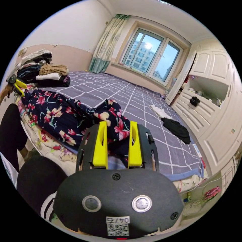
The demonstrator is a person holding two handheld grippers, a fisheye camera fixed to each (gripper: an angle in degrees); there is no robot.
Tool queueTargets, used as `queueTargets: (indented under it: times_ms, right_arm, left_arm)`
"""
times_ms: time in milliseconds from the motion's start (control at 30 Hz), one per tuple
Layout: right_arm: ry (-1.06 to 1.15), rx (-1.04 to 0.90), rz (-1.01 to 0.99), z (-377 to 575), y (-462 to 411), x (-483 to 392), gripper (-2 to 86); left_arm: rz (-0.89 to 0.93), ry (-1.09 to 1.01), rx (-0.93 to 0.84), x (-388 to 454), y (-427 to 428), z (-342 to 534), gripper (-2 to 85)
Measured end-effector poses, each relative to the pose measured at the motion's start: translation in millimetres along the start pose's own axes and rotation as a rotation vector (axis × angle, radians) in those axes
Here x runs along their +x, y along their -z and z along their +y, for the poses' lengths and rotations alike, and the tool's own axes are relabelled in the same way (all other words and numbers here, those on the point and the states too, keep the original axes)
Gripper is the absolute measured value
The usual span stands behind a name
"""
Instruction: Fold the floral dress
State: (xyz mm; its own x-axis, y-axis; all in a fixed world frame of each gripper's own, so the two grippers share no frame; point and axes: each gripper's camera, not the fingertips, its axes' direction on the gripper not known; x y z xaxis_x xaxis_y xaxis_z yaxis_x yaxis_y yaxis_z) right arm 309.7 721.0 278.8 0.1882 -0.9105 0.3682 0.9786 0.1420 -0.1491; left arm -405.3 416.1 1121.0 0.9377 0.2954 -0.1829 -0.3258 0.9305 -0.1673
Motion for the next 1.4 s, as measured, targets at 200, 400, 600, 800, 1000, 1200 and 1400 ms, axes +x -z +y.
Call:
queueTargets:
  times_ms: [200,400,600,800,1000,1200,1400]
  right_arm:
    - [-0.176,-0.016,0.042,23.1,24.1,61.9,7.1]
    - [-0.180,-0.143,-0.127,36.6,12.3,83.8,8.4]
    - [-0.005,-0.201,-0.175,70.8,-21.1,34.0,7.8]
    - [0.053,-0.263,-0.116,60.3,-81.0,13.7,8.2]
    - [0.061,-0.362,-0.064,64.8,-139.7,30.1,1.9]
    - [-0.110,-0.364,-0.095,49.7,-152.1,75.6,0.4]
    - [-0.314,-0.517,-0.123,-9.5,-204.5,142.5,0.2]
  left_arm:
    - [-0.070,-0.331,0.054,43.0,-4.4,-22.1,9.6]
    - [0.012,-0.349,0.030,25.7,-9.3,-28.5,-0.2]
    - [0.188,-0.091,0.279,-38.2,48.5,-13.7,-0.8]
    - [0.315,0.079,0.478,-103.0,101.2,4.3,-0.8]
    - [0.253,0.120,0.494,-128.8,128.7,12.1,-0.8]
    - [0.222,0.123,0.448,-134.8,115.6,9.7,-0.8]
    - [0.284,0.145,0.469,-144.5,97.1,5.2,-0.8]
